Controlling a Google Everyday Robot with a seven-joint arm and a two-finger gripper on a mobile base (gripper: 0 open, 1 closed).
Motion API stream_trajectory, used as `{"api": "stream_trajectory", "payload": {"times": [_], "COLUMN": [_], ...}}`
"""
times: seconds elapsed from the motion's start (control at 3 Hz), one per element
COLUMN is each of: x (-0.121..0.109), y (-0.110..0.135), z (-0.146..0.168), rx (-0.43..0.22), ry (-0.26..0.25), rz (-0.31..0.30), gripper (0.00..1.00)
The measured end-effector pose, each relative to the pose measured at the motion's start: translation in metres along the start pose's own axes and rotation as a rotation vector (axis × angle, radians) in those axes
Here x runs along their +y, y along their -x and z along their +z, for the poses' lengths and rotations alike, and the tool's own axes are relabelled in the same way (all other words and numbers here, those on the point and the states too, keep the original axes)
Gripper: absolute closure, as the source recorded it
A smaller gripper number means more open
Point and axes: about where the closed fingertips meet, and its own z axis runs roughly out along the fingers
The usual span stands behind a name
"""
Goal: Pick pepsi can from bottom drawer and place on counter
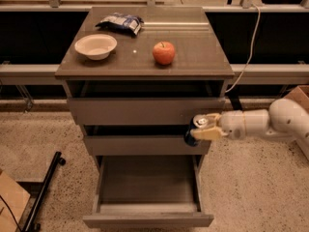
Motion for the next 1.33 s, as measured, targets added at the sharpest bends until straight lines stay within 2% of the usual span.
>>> {"api": "stream_trajectory", "payload": {"times": [0.33,0.67,1.0,1.33], "x": [-0.012,-0.012,-0.006,0.007], "y": [0.02,0.02,0.026,0.048], "z": [-0.01,-0.009,-0.011,-0.022], "rx": [-0.013,-0.013,-0.008,0.016], "ry": [-0.025,-0.025,-0.025,-0.03], "rz": [-0.023,-0.023,-0.04,-0.079], "gripper": [1.0,1.0,1.0,1.0]}}
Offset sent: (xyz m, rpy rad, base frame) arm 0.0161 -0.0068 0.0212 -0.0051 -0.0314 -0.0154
